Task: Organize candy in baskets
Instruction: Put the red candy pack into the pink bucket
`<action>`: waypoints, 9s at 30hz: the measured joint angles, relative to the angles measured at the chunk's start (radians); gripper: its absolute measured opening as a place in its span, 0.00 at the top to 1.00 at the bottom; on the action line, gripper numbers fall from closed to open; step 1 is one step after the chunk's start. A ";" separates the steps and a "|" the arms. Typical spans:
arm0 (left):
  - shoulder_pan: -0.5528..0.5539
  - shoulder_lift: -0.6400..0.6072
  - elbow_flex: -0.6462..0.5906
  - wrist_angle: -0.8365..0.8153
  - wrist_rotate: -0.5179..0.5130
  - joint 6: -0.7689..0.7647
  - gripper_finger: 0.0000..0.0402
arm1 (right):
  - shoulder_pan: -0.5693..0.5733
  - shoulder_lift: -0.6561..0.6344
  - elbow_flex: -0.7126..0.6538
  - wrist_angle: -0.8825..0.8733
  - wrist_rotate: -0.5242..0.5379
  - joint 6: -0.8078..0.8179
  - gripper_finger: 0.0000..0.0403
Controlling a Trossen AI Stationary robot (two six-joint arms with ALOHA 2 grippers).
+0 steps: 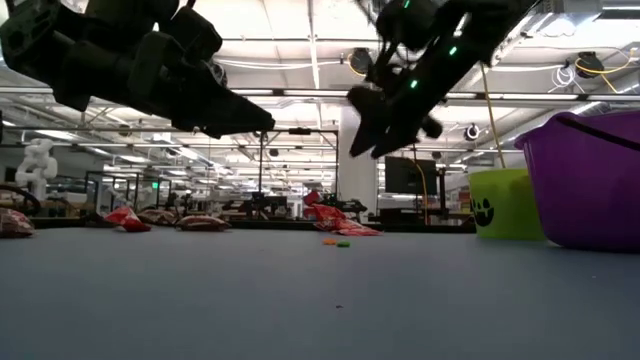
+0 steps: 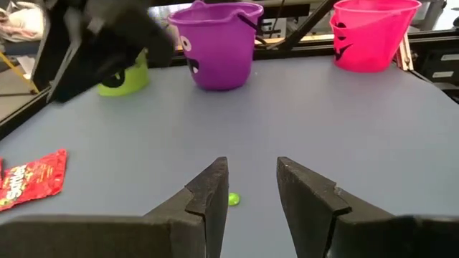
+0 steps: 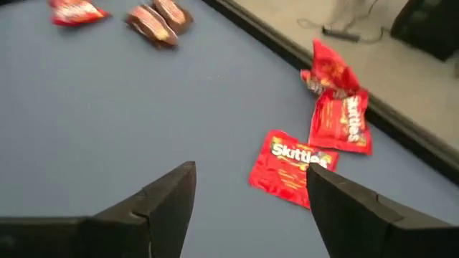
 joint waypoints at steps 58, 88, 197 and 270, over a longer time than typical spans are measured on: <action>0.002 0.000 0.000 -0.038 -0.008 0.001 0.68 | -0.306 0.377 0.271 -0.235 -0.453 -0.148 0.96; 0.002 0.000 -0.001 -0.034 -0.008 0.047 0.68 | 0.482 -0.348 0.276 -0.910 -0.462 0.485 0.96; 0.002 0.000 -0.001 0.033 -0.008 0.103 0.68 | -0.448 0.296 0.278 -0.091 -0.343 -0.173 0.30; 0.002 -0.001 -0.001 0.034 -0.003 0.106 0.68 | 0.503 -0.054 0.805 -1.253 -0.447 0.574 0.87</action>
